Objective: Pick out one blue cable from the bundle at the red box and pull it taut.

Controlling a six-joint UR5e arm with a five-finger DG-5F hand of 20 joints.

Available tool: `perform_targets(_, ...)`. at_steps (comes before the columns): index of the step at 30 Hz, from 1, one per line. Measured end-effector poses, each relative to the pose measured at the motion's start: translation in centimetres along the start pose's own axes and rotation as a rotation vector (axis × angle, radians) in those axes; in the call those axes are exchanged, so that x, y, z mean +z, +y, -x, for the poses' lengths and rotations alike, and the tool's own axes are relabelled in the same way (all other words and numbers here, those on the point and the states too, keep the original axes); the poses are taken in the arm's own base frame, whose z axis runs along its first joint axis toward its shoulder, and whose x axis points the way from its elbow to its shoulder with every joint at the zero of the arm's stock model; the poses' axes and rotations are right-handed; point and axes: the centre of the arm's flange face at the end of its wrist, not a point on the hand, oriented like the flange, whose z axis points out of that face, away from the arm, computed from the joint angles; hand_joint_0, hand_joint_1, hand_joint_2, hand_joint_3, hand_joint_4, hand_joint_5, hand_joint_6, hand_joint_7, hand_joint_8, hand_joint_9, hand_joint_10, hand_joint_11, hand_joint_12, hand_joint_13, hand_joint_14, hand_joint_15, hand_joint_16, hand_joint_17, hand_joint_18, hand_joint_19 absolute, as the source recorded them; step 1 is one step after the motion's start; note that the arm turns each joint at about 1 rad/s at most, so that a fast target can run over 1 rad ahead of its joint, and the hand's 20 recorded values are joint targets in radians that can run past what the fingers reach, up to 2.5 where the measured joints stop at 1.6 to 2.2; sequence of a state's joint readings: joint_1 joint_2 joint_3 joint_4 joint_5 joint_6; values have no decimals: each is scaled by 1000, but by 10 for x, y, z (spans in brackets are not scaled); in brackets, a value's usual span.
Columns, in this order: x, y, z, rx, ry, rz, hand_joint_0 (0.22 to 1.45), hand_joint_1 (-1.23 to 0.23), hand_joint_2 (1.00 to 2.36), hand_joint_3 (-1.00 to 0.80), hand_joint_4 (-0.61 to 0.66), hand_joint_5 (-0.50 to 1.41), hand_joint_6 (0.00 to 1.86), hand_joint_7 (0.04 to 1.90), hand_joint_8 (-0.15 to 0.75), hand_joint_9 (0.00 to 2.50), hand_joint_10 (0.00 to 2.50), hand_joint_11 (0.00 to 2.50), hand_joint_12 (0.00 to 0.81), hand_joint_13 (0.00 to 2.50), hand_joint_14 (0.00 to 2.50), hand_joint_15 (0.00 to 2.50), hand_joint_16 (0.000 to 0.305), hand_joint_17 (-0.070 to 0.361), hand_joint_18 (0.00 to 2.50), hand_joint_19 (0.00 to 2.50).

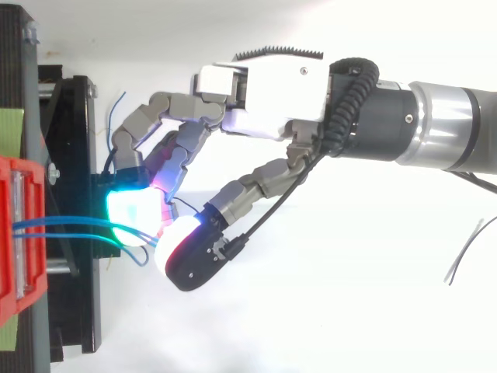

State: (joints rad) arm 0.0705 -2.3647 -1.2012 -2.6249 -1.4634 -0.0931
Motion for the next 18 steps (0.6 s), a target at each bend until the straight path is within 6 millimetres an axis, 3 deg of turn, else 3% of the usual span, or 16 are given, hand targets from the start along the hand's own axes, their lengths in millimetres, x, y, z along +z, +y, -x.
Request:
perform_targets(11, 0, 0, 0, 0, 0, 2, 595, -614, 1002, -470, 29, -160, 888, 948, 216, 1071, 24, 756, 112, 848, 15, 400, 8, 18, 533, 492)
perform_targets(18, 0, 0, 1, 1, -1, 0, 593, -591, 1003, -459, 34, -158, 878, 961, 214, 1062, 24, 748, 112, 840, 14, 401, 8, 18, 516, 494)
